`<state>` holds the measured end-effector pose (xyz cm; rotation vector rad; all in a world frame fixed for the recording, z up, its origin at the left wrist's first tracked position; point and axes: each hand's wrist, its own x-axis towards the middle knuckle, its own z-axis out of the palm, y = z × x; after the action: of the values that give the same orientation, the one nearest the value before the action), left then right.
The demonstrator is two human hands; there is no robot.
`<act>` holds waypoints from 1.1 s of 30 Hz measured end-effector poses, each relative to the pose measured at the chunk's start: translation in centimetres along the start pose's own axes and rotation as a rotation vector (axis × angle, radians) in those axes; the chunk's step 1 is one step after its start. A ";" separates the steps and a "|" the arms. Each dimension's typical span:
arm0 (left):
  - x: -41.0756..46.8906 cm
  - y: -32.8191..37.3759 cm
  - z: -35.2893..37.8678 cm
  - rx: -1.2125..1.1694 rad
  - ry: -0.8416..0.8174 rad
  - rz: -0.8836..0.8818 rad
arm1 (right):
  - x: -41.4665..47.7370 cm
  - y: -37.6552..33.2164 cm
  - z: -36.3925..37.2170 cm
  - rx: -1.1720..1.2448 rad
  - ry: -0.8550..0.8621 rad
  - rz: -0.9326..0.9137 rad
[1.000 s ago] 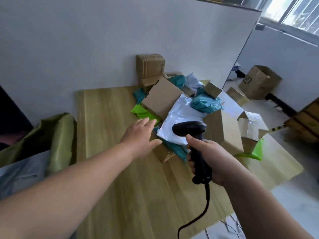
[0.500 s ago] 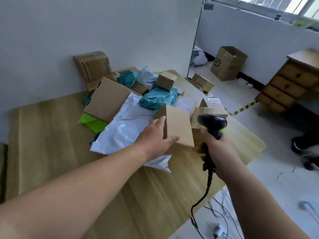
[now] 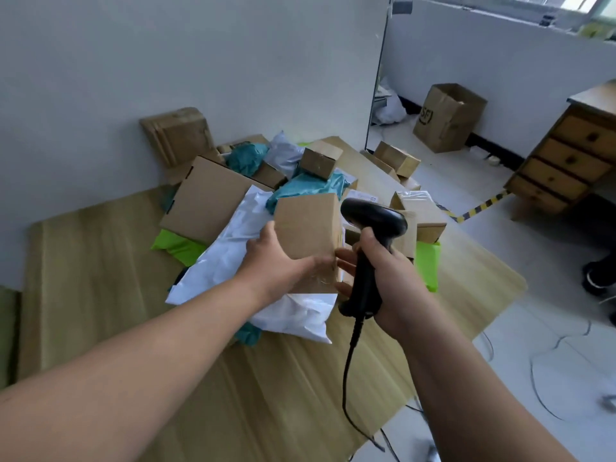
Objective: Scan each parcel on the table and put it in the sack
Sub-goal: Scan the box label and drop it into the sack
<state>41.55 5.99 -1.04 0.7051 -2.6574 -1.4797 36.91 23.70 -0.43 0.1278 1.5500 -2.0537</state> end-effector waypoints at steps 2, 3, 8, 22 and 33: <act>-0.1 0.0 -1.1 -0.025 0.038 -0.065 | -0.2 -0.3 1.3 -0.052 -0.069 -0.003; -0.1 -0.2 -1.6 -0.016 0.055 -0.099 | -0.3 -0.4 1.9 -0.076 -0.104 0.000; -0.3 -1.2 -3.8 -0.075 0.075 -0.215 | -0.5 -0.2 3.8 -0.116 -0.195 0.032; -2.3 -2.8 -8.2 -0.881 -0.053 -0.457 | 0.0 1.0 7.6 -0.201 -0.051 -0.044; -2.7 -4.6 -8.9 -0.462 0.253 -0.493 | -0.3 2.5 9.7 -0.319 -0.165 -0.013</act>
<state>47.70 -2.14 0.63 1.4389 -1.9280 -1.8573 40.78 14.58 0.75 -0.1676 1.7504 -1.7493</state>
